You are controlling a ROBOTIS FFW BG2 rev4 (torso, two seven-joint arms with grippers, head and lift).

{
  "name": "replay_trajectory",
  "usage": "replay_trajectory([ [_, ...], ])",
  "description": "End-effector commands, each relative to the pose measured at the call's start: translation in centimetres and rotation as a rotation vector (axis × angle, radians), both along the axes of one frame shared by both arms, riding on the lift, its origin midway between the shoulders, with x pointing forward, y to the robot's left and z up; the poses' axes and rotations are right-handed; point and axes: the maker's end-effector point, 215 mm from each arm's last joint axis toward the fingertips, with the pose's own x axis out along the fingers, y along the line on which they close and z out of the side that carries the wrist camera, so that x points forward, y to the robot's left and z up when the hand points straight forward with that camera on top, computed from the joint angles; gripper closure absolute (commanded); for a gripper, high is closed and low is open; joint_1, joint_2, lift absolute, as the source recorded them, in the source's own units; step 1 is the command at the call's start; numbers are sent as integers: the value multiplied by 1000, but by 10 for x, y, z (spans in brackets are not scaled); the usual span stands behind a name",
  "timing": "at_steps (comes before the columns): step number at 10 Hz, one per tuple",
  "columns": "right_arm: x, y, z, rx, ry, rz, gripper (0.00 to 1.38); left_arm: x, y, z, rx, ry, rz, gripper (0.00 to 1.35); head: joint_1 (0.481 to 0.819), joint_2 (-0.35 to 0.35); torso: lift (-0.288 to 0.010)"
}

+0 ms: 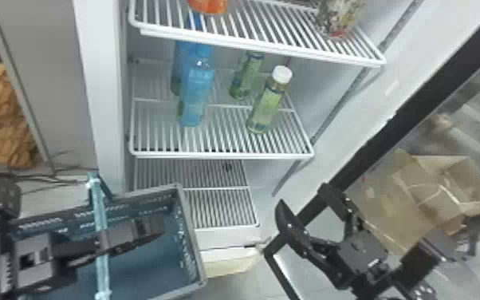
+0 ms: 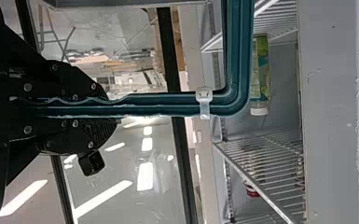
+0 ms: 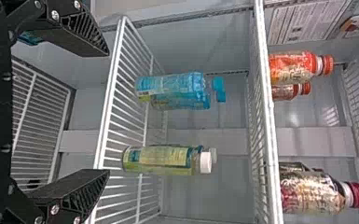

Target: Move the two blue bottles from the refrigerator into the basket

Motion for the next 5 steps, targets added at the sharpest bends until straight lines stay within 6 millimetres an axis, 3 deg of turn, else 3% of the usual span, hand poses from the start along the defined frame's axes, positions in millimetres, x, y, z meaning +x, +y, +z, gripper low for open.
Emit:
replay_trajectory([
  [1,14,5,-4,19,-5,14,163,0,0,0,0,1,1,1202,695,-350,-220],
  [5,56,28,-7,74,-28,59,157,1,0,1,0,-4,1,1202,695,-350,-220],
])
